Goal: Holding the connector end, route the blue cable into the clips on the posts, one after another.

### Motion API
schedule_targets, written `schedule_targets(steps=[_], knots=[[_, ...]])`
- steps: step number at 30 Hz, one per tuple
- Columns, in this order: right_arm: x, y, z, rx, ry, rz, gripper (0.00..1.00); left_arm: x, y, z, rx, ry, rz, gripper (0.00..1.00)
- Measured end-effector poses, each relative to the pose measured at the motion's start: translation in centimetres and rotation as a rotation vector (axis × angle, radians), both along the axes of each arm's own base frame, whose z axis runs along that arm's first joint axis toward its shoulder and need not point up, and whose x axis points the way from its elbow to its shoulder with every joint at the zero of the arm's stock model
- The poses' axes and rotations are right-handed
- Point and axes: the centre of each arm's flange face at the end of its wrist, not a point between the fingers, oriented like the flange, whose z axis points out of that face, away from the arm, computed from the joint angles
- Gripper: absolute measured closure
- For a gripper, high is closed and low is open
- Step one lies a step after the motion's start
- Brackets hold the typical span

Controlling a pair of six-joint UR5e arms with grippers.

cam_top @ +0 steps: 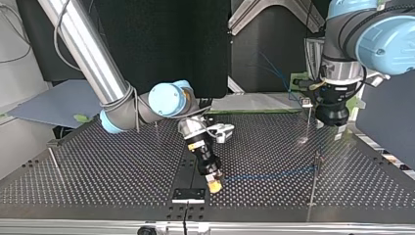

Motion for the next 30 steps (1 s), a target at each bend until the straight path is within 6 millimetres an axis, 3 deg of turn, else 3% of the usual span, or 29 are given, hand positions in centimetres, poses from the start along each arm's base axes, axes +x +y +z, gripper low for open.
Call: schedule_targets(steps=[9,30], knots=[[0.1,0.1,-0.1,0.001,0.0,0.0,1.0,-1.1,-0.8,0.3,0.089,0.031,-0.039,0.02],[0.2,0.2,-0.1,0.002,0.001,0.002,1.0,1.9,-2.3,-0.2,0.266,-0.072,-0.2,0.02]])
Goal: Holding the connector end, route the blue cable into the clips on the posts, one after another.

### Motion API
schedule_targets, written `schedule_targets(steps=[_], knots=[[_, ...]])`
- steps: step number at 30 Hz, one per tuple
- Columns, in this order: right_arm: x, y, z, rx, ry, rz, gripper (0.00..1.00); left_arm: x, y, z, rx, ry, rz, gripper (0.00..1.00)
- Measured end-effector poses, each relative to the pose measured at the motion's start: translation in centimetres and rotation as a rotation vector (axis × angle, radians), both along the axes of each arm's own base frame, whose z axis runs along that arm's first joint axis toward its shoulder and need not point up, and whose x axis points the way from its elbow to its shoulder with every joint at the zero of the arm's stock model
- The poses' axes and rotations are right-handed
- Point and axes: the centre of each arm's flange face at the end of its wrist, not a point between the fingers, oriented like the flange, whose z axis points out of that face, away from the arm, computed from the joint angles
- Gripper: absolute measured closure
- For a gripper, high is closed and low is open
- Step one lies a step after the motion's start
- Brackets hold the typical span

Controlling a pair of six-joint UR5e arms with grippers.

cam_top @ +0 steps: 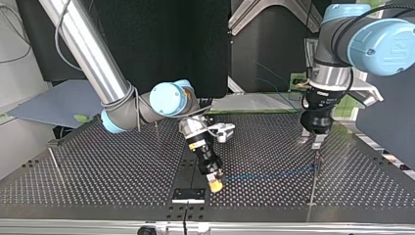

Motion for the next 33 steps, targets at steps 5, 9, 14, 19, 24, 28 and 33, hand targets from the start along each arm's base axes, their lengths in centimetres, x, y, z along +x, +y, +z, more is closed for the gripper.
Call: schedule_targets(steps=[5,9,14,19,24,28,33], knots=[[0.1,0.1,-0.1,0.001,0.001,0.002,1.0,0.0,0.2,0.0,0.023,-0.002,0.019,0.02],[0.2,0.3,-0.1,0.003,0.003,0.004,1.0,0.0,0.3,0.0,0.041,-0.005,0.029,0.02],[0.3,0.4,-0.3,0.005,0.005,0.006,1.0,0.1,0.4,0.2,0.049,-0.017,0.032,0.02],[0.4,0.4,-0.3,0.006,0.005,0.008,1.0,0.2,0.3,0.6,0.045,-0.047,0.034,0.02],[0.4,0.5,-0.3,0.007,0.005,0.009,1.0,0.3,0.4,1.0,0.037,-0.067,0.043,0.02],[0.5,0.6,-0.3,0.007,0.006,0.012,1.0,0.3,0.4,1.0,0.032,-0.07,0.045,0.02],[0.5,0.6,-0.3,0.008,0.007,0.012,1.0,0.3,0.4,1.0,0.013,-0.069,0.036,0.02]])
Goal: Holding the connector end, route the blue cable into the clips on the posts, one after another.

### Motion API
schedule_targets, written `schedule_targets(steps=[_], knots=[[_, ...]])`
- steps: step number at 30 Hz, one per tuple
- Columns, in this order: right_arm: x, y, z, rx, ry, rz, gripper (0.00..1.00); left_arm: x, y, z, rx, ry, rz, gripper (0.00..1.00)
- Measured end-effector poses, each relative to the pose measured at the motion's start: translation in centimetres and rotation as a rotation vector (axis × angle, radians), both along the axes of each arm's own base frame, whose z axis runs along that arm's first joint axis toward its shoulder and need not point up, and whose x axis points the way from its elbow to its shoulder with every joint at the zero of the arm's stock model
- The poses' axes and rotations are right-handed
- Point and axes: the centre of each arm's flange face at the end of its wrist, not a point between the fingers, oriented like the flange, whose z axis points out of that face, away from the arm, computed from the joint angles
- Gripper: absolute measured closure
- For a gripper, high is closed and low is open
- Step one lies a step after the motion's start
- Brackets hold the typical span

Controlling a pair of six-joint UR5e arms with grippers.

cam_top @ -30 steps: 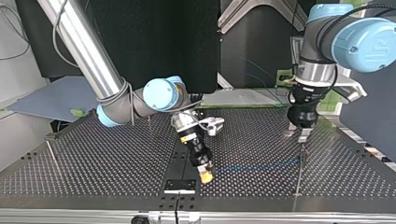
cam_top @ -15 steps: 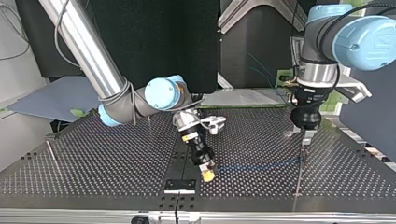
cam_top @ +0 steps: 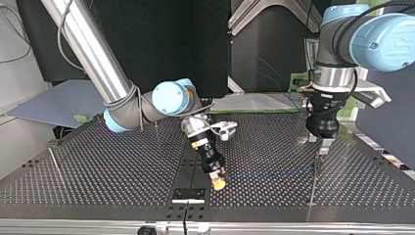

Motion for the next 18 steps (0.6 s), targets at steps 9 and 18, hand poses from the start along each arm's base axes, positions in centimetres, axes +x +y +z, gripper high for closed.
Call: schedule_targets(steps=[9,18], knots=[[-0.1,0.1,-0.3,0.014,0.013,0.0,1.0,0.3,-1.2,-0.7,-0.015,0.013,-0.068,0.02],[0.2,0.4,-0.3,0.015,0.015,0.004,1.0,2.3,-4.1,-0.6,-0.005,0.018,-0.113,0.02]])
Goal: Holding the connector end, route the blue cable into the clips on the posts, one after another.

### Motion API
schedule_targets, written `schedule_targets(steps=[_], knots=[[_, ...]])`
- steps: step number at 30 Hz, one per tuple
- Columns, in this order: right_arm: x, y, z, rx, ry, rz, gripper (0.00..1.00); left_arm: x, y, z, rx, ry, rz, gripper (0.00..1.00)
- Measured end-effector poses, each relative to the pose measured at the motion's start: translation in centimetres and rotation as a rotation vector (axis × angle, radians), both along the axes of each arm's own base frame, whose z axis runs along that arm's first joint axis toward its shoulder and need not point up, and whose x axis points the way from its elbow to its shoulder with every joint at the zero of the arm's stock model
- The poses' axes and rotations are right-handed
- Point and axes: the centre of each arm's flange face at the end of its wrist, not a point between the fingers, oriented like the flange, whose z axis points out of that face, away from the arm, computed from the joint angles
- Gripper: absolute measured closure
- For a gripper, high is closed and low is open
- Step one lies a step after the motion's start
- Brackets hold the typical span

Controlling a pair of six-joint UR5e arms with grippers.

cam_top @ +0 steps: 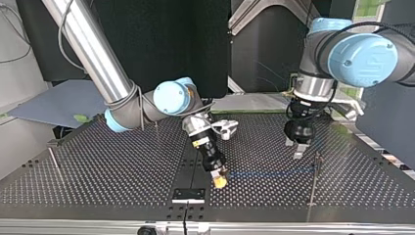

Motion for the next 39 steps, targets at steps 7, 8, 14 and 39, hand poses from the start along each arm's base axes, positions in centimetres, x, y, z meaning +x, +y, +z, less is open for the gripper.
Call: schedule_targets(steps=[7,8,14,39], knots=[[0.2,0.3,0.0,0.001,0.001,0.005,1.0,0.5,-2.0,2.8,-0.018,-0.07,0.006,0.02],[0.2,0.3,0.0,0.001,0.001,0.005,1.0,0.5,-2.0,3.1,-0.02,-0.076,0.009,0.02],[0.3,0.4,-0.1,0.002,0.002,0.008,1.0,1.8,-2.0,2.3,-0.022,-0.056,0.024,0.02],[0.0,0.1,-0.1,0.001,0.007,0.0,1.0,7.0,-1.5,0.2,-0.042,-0.035,0.073,0.02]])
